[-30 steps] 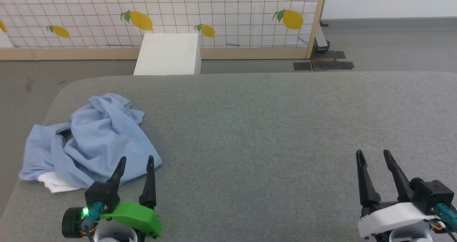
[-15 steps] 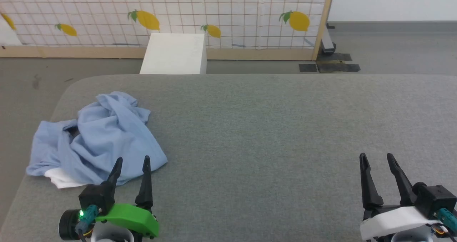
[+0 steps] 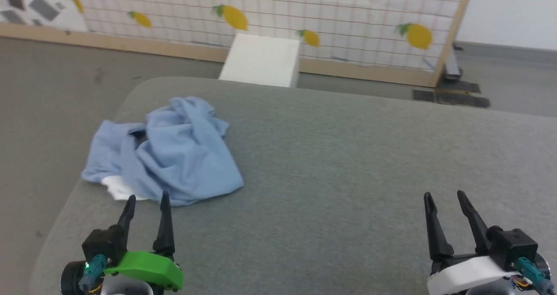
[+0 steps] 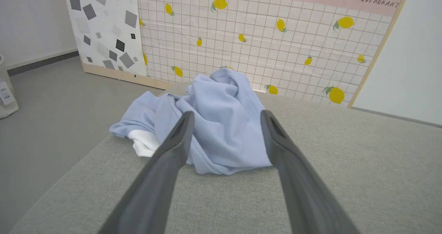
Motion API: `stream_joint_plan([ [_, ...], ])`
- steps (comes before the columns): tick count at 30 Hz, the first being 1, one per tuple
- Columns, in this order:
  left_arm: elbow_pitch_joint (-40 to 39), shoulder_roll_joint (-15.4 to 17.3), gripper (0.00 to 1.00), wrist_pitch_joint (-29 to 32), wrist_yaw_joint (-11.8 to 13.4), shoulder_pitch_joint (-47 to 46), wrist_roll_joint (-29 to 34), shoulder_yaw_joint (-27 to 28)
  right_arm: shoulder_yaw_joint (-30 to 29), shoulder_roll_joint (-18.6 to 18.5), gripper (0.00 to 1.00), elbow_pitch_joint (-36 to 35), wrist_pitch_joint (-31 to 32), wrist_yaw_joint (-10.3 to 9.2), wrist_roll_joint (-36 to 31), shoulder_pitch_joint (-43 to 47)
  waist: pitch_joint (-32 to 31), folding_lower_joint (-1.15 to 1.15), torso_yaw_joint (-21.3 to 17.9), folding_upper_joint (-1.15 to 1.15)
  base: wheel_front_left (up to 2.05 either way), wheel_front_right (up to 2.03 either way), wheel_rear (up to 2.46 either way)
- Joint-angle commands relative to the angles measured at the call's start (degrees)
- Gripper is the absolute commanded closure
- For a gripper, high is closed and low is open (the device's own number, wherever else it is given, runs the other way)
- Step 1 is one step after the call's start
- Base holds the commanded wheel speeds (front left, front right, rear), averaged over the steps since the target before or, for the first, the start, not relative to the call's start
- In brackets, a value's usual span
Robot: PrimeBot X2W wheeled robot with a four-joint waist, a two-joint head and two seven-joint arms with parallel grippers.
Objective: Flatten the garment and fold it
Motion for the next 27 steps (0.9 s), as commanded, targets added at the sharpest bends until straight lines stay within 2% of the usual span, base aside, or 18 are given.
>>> stream_joint_plan([
  [1,0.32,0.33,0.0,-0.56,-0.29,0.85,-0.52,0.33,0.36,0.05,0.0,0.34,-0.65,-0.08,0.01,-0.21,-0.12,0.0,4.61,0.21,0.0,0.0,0.0],
  [8,0.65,0.56,0.0,-1.22,-0.33,1.13,-0.78,0.74,1.73,0.05,0.0,1.0,-1.31,-0.09,0.59,-0.63,0.34,0.0,11.65,0.22,0.0,0.0,0.0],
  [14,0.9,0.8,0.0,-1.22,-0.37,1.12,-0.92,0.93,2.66,0.05,0.0,1.68,-1.31,-0.09,1.07,-1.28,0.75,0.0,15.53,0.22,0.0,0.0,0.0],
  [20,1.17,0.91,0.0,-1.22,-0.46,1.28,-0.94,0.83,3.21,0.05,0.0,2.28,-1.32,-0.09,1.59,-1.46,0.79,0.0,17.79,0.22,0.0,0.0,0.0],
  [27,1.26,0.88,0.0,-1.22,-0.48,1.41,-1.03,1.03,3.56,0.05,0.0,2.49,-1.32,-0.09,1.68,-1.52,1.18,0.0,18.28,0.22,0.0,0.0,0.0],
])
